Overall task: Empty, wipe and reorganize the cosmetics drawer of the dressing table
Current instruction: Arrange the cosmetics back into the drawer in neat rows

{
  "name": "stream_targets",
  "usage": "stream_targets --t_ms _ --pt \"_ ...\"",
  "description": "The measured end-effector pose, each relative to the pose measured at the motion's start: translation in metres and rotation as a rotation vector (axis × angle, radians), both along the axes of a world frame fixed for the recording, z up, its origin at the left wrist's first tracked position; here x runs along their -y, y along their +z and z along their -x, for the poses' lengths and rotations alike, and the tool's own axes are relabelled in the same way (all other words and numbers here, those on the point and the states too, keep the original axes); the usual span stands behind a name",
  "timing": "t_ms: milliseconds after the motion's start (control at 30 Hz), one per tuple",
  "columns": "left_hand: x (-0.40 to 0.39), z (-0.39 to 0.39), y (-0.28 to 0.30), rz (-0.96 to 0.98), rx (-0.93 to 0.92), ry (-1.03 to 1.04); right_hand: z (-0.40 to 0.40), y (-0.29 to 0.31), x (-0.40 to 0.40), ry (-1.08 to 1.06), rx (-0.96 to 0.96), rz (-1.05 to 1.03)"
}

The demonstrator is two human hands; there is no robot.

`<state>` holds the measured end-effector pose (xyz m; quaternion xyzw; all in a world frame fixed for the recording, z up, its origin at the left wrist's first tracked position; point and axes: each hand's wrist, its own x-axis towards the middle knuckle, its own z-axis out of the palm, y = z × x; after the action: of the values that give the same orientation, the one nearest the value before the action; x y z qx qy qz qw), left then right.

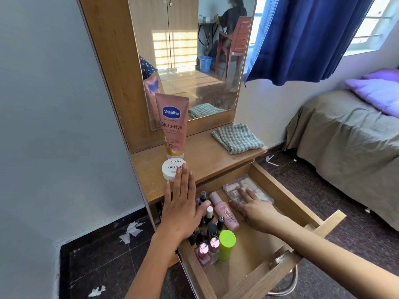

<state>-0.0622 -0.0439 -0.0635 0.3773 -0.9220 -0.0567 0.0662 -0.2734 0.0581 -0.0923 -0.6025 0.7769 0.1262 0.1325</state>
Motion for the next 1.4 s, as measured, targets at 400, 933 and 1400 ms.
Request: stream_targets --t_ms 400,933,1400 --pt "0.0 0.001 -0.001 0.0 0.013 0.01 -0.01 0.016 0.002 0.383 0.15 0.046" --pt "-0.003 -0.003 0.005 0.003 -0.084 -0.011 -0.006 0.018 0.003 0.244 0.22 0.115" --pt "0.02 -0.006 0.015 0.101 -0.511 0.318 -0.009 0.036 -0.012 0.09 0.373 0.661"
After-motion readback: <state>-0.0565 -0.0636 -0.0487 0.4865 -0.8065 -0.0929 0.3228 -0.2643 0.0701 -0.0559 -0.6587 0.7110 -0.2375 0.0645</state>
